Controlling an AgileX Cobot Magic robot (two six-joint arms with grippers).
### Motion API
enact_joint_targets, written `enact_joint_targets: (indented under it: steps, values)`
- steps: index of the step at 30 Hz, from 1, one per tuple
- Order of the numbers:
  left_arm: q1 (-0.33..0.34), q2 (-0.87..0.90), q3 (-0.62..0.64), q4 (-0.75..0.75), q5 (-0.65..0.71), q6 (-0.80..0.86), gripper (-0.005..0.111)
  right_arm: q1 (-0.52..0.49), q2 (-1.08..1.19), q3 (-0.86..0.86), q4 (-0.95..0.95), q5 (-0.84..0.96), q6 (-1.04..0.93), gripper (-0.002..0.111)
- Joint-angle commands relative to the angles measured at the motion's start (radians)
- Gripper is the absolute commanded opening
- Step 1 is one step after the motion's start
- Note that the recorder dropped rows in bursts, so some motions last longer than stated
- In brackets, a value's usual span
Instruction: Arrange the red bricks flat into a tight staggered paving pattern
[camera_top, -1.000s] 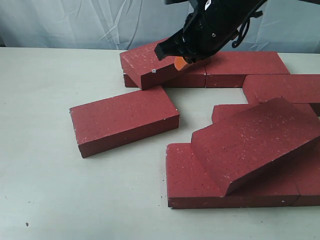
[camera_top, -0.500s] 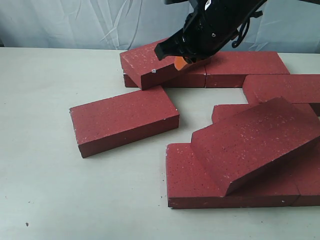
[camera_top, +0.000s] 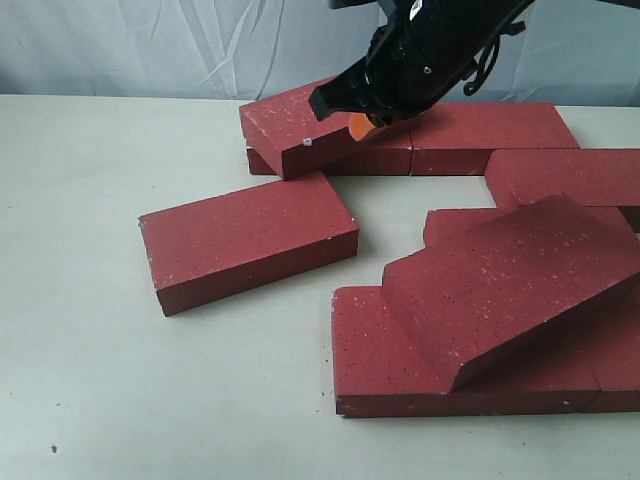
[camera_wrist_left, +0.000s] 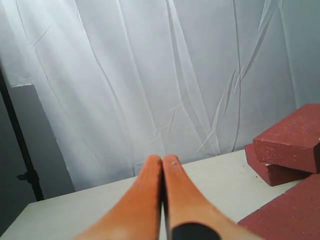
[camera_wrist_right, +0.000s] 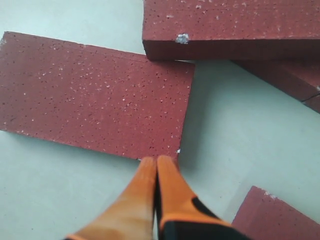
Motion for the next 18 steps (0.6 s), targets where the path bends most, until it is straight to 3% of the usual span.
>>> enact_joint_targets:
  steps: [1, 9, 18]
  values:
    - [0.001, -0.006, -0.004, 0.002, -0.039, -0.007, 0.000, 0.000, -0.011, 0.000, 0.000, -0.007, -0.003, -0.001]
    - [0.001, -0.006, -0.115, 0.002, -0.029, -0.007, 0.000, 0.000, -0.011, 0.000, 0.003, -0.003, -0.003, -0.001]
    - [0.001, -0.006, -0.118, 0.003, -0.048, -0.007, 0.000, 0.000, -0.011, 0.000, 0.003, 0.022, -0.003, -0.001]
